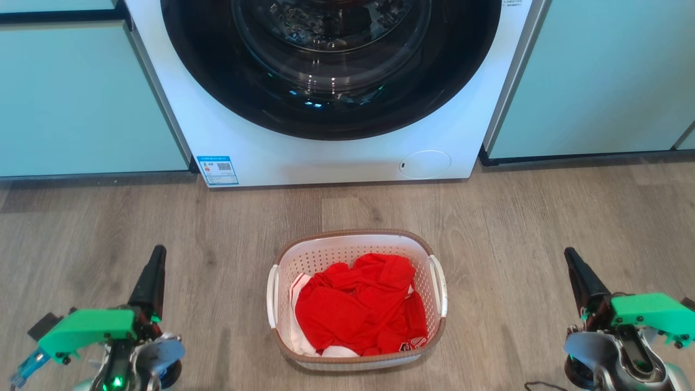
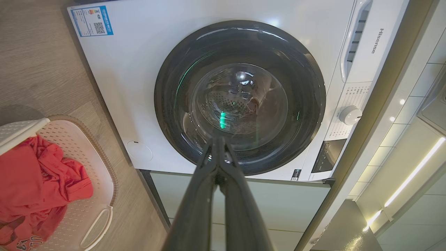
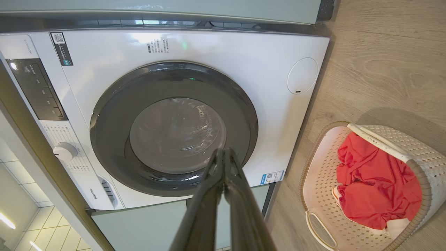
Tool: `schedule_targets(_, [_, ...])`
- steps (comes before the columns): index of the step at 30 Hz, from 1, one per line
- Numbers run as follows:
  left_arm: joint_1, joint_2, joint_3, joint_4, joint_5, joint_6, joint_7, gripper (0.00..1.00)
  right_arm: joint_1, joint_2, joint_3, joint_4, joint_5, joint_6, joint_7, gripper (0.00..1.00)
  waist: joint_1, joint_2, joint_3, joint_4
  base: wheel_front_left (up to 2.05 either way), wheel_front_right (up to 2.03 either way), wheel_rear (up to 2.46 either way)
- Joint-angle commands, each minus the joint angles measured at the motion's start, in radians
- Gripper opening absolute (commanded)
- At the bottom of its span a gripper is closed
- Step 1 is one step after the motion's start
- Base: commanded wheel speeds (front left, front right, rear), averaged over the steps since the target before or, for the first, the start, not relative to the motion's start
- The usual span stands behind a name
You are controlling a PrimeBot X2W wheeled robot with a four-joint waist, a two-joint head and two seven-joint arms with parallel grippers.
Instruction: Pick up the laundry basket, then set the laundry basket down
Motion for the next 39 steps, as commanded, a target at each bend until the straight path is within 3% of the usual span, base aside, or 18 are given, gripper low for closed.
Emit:
schedule_targets(1, [-0.061,0.006,0.041,-0.029,-0.002,-0.007,0.007,0.0,-0.046,-0.012,0.015,-0.036,0.003,0.003,0.007,0.0,-0.0001,0.0,0.0,0.0,0.0,0.0,0.0])
schedule_targets(39, [-0.062,0.001,0.048,-0.029,0.004,-0.007,0.013,0.0,-0.047,-0.005,0.004,-0.036,-0.006,0.003,0.016,0.0,-0.0001,0.0,0.0,0.0,0.0,0.0,0.0])
